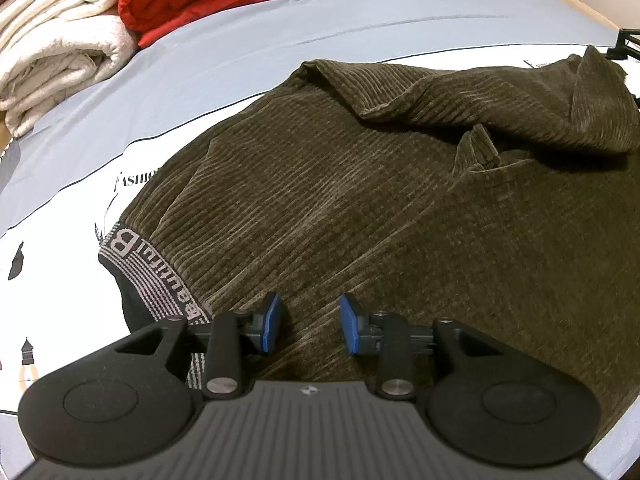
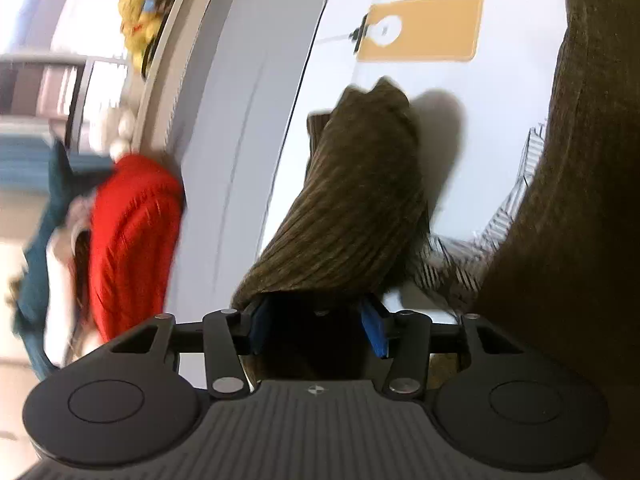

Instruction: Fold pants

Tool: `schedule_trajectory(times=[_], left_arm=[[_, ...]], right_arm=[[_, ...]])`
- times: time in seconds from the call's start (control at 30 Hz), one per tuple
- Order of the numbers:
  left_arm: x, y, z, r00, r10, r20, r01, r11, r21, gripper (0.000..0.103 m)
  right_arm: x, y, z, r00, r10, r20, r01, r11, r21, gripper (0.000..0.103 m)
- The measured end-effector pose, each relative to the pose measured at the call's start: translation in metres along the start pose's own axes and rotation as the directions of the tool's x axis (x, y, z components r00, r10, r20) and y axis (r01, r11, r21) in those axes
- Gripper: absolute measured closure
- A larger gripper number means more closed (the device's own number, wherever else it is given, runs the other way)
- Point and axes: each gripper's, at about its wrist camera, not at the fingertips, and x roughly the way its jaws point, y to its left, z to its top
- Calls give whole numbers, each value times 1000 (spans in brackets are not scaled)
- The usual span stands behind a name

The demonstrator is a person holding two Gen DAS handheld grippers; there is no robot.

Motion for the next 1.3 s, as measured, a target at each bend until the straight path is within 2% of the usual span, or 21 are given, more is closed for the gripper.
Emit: schedule_trajectory(times=[0.07,0.23,0.33,0.43,0.47,0.53,0.57,0.6,0.63,0.73,0.83,0.93,0.97,1.0,1.03,1.1,1.13,1.17,1.2,1.23,1.3], left_arm=[[0,-2,0,1000,-3,2,3,1000,7,66],[1,-1,1,1000,0,1,0,1000,8,66],[1,-1,1,1000,2,0,-2,1000,6,66],[0,-2,1,1000,5,2,-5,1000,10,66],[0,-2,0,1000,6,2,-6,1000,12,66],[0,-1,0,1000,6,3,-6,1000,11,65],[0,-1,0,1000,7,3,-7,1000,9,65],[0,0,0,1000,7,4,-7,1000,7,65],[0,0,0,1000,7,4,-7,1000,6,65],[0,0,1,1000,5,6,-5,1000,5,65],[-1,-1,3,1000,-2,12,2,1000,6,65],[-2,-4,5,1000,-10,20,9,1000,13,65],[-1,-5,5,1000,-10,21,10,1000,13,65],[0,-5,6,1000,-11,20,11,1000,14,65],[0,-5,6,1000,-10,21,10,1000,15,65],[0,-6,7,1000,-12,23,11,1000,17,65],[1,-6,7,1000,-14,24,13,1000,17,65],[1,-6,7,1000,-15,25,15,1000,19,65],[1,-6,8,1000,-16,26,16,1000,20,65],[1,-6,8,999,-18,26,17,1000,21,65],[2,-6,8,999,-20,26,20,1000,19,65]], right_arm=[[2,3,6,1000,7,17,-7,1000,-4,51],[20,-3,1,997,-67,-21,68,997,32,50],[30,2,-2,996,-87,-25,87,996,11,50],[35,5,-2,995,-105,1,105,995,-2,50],[31,4,-1,992,-123,40,123,992,-13,50],[28,10,1,981,-154,115,162,985,-59,58],[27,15,1,976,-158,147,172,981,-89,71],[25,19,1,976,-150,160,169,979,-111,84],[23,22,3,976,-138,168,161,978,-133,88],[16,38,7,975,-93,202,137,967,-216,92],[-5,58,11,976,-26,217,102,933,-345,92],[-22,90,23,977,56,207,63,849,-525,93],[-33,94,32,969,97,228,47,833,-552,93],[-41,93,44,956,132,263,32,841,-540,94],[-53,87,59,930,153,333,39,863,-504,94],[-65,67,86,877,97,471,125,900,-417,94],[-67,56,96,848,24,530,202,909,-364,94],[-64,41,108,817,-92,569,309,903,-297,94],[-62,25,116,807,-176,564,366,898,-245,94],[-55,10,126,821,-238,519,387,900,-198,94],[-42,-6,136,866,-263,425,367,912,-185,93]])
